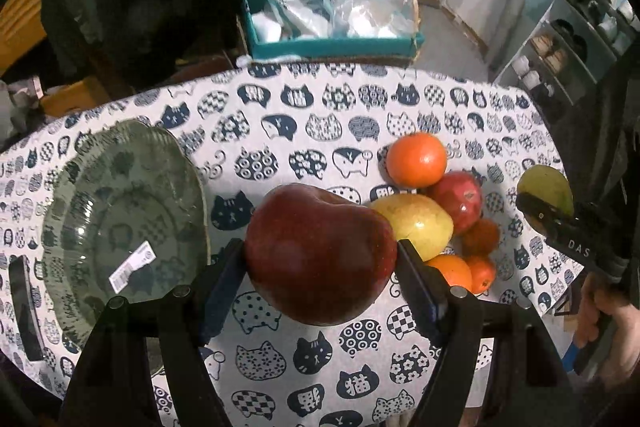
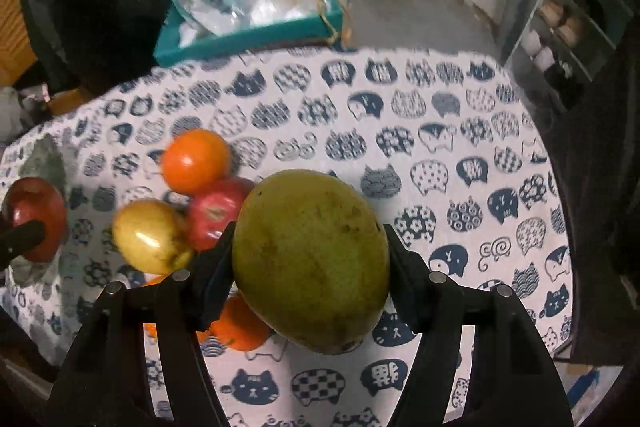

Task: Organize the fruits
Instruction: 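Carry the apple with the left tool while the right tool carries the mango into the glass bowl, then open both tools and withdraw them from the bowl toward the fruit pile, then grasp the large yellow-green mango with the left tool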

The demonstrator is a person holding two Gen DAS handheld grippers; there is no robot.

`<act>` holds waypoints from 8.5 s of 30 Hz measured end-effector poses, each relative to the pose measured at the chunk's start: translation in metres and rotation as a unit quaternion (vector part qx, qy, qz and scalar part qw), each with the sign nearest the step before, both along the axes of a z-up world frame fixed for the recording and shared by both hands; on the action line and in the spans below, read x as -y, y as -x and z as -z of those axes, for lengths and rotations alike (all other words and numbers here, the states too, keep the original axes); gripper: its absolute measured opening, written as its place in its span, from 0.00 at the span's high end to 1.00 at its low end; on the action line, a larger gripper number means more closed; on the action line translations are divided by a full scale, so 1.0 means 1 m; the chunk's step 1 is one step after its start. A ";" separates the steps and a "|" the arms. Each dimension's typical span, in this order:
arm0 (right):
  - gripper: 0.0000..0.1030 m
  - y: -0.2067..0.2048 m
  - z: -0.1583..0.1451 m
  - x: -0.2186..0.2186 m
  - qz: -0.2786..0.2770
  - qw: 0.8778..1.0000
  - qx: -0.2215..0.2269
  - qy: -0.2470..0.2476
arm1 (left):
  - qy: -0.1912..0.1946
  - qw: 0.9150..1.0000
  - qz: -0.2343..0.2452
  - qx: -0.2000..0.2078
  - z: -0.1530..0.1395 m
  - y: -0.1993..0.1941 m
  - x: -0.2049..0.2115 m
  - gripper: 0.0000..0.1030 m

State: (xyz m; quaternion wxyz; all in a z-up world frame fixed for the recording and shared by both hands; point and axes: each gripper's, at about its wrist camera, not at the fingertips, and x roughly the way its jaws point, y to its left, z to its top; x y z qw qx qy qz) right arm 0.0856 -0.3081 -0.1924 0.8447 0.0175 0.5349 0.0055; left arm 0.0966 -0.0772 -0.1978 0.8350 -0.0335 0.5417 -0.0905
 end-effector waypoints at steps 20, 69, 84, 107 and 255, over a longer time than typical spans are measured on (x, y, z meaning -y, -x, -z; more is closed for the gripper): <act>0.35 0.018 -0.093 -0.065 -0.066 0.992 0.106 -0.028 | -0.003 0.997 -0.027 0.079 -0.070 0.029 -0.046 0.26; 0.35 -0.035 -0.020 -0.332 -0.251 0.965 -0.006 -0.077 | -0.017 0.985 -0.174 0.001 0.023 0.029 -0.240 0.26; 0.35 -0.041 0.020 -0.342 -0.250 0.963 -0.056 -0.082 | -0.018 0.987 -0.152 -0.051 0.068 0.018 -0.233 0.26; 0.35 -0.051 0.045 -0.343 -0.235 0.961 -0.100 -0.106 | -0.010 0.988 -0.146 -0.045 0.050 0.030 -0.230 0.14; 0.24 0.000 0.016 0.010 0.005 0.997 -0.063 -0.036 | -0.085 0.994 0.064 -0.030 0.046 -0.019 0.087 0.02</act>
